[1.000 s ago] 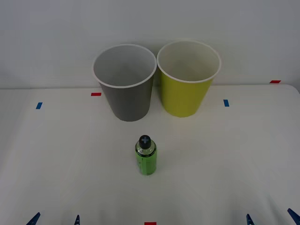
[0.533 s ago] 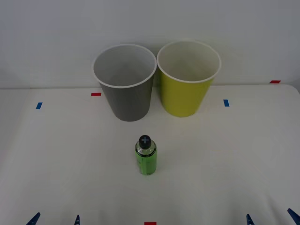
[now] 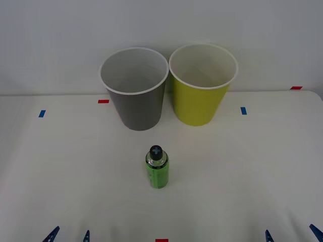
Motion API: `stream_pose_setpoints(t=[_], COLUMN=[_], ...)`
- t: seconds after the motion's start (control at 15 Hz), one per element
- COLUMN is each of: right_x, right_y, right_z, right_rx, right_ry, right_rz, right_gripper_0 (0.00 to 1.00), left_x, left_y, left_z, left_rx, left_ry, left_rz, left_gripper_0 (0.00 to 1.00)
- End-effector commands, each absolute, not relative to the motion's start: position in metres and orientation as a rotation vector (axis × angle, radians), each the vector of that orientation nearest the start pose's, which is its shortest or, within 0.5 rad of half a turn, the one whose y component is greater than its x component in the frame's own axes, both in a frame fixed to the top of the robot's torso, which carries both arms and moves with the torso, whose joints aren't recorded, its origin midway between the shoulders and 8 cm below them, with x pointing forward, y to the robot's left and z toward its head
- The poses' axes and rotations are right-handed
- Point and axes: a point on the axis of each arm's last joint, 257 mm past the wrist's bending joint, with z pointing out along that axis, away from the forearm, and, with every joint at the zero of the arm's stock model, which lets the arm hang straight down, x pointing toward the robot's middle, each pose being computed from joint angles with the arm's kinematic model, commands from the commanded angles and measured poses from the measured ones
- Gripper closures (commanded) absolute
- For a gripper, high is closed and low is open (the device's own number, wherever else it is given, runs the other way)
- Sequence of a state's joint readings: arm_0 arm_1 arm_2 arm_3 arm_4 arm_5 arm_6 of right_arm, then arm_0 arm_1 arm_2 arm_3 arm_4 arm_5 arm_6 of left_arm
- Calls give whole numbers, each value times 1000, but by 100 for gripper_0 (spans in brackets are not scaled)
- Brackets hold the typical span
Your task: Put cans in the gray bin and PET bottles in the light green bin.
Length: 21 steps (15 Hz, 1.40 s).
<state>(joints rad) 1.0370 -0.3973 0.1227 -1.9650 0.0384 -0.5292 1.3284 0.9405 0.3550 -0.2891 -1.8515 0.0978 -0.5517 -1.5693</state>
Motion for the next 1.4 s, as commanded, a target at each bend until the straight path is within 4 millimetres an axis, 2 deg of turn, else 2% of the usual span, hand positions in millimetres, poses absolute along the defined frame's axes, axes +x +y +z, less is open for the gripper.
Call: stream_pose_setpoints(t=[0.07,0.27,0.47,0.6,1.07,1.4], right_x=[216,216,216,216,216,216], right_y=[-293,-293,-293,-293,-293,-293], right_z=[-290,-290,-290,-290,-290,-290], right_rx=[-123,-123,-123,-123,-123,-123], right_ry=[1716,1716,1716,1716,1716,1716], right_rz=[22,22,22,22,22,22], right_gripper_0=[0,0,0,0,0,0], left_x=[244,253,251,257,301,338], left_y=[228,211,180,172,128,106], left_z=[-300,-291,-278,-274,-275,-261], left_rx=[200,255,337,390,485,468], left_ry=[1633,1597,1540,1518,1515,1502], left_rz=[-114,-163,-237,-266,-325,-335], left_gripper_0=[0,0,0,0,0,0])
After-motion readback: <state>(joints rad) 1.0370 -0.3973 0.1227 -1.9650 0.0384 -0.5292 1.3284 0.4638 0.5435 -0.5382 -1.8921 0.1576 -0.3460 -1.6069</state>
